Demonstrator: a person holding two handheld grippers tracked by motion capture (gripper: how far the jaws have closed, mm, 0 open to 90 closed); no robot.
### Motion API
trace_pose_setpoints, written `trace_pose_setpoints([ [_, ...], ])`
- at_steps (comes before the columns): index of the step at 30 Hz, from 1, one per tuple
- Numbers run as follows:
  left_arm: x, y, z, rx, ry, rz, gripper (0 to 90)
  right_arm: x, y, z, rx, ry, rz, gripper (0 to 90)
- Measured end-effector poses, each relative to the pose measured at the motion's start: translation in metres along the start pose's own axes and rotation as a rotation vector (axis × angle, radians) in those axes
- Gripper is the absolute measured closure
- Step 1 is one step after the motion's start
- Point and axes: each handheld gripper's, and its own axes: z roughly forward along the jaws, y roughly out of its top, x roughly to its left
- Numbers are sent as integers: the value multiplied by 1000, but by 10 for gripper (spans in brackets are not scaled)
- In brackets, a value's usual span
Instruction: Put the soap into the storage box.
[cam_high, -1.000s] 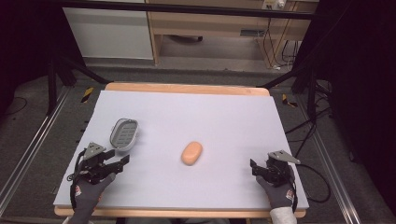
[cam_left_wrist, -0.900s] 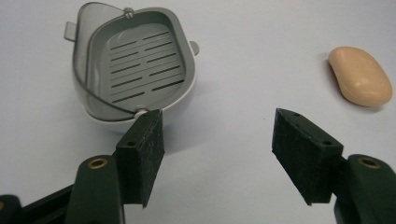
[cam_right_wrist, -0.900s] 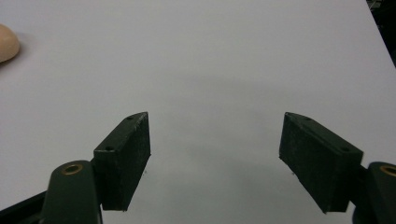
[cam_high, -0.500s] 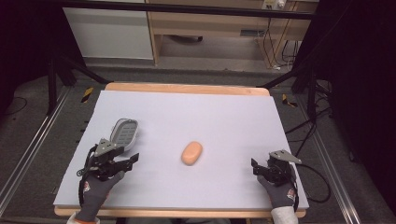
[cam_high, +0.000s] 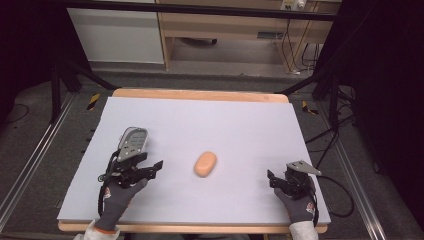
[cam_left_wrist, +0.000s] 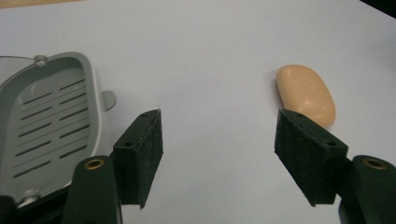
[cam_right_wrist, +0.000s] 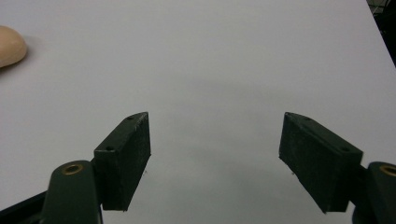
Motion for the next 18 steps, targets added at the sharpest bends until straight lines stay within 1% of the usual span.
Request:
trace_pose_setpoints([
  [6, -11, 8, 9, 1, -15, 10, 313, 1, 0, 1, 1, 1, -2, 255],
  [10, -19, 14, 15, 5, -28, 27, 311, 2, 0, 1, 2, 3, -3, 258],
  [14, -27, 19, 21, 3, -40, 31, 308, 2, 0, 2, 4, 7, -5, 260],
  [16, -31, 22, 24, 6, -46, 42, 307, 3, 0, 2, 6, 4, -7, 260],
  [18, -35, 24, 28, 7, -51, 44, 305, 2, 0, 2, 2, 6, -5, 260],
])
